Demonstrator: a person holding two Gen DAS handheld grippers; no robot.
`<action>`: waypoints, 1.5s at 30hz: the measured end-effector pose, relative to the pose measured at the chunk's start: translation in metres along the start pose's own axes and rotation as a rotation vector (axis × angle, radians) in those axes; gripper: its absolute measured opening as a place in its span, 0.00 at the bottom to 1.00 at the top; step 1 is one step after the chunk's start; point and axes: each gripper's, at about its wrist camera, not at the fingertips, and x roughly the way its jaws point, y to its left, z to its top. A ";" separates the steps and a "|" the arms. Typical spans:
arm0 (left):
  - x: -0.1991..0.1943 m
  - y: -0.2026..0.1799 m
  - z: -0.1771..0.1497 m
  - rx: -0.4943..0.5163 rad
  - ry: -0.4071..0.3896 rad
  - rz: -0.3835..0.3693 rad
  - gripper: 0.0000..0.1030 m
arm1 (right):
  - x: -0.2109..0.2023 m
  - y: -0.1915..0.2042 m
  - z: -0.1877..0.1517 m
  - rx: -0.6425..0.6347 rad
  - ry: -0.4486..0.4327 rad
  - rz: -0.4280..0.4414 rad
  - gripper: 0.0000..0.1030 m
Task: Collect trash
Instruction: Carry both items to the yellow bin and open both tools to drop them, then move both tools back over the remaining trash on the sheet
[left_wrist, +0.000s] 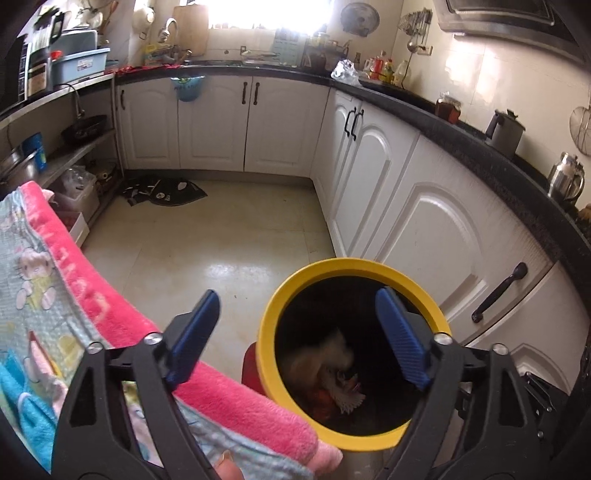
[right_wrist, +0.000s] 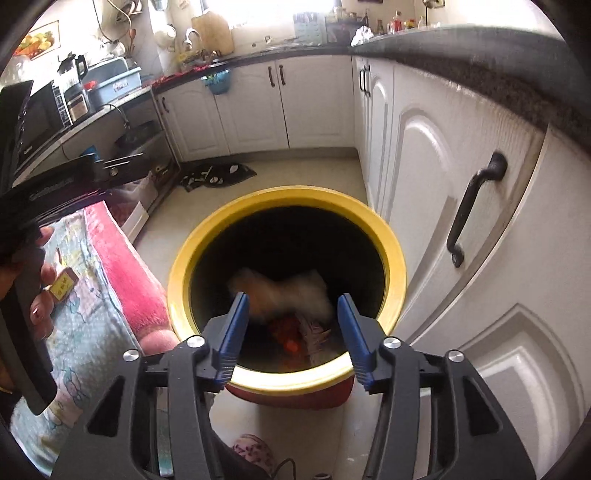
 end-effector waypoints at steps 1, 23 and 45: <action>-0.004 0.002 0.001 -0.005 -0.004 0.002 0.84 | -0.003 0.002 0.001 -0.008 -0.011 -0.003 0.52; -0.125 0.070 -0.002 -0.119 -0.144 0.067 0.90 | -0.091 0.061 0.028 -0.064 -0.228 0.077 0.77; -0.197 0.138 -0.034 -0.232 -0.211 0.154 0.90 | -0.133 0.133 0.020 -0.191 -0.280 0.208 0.79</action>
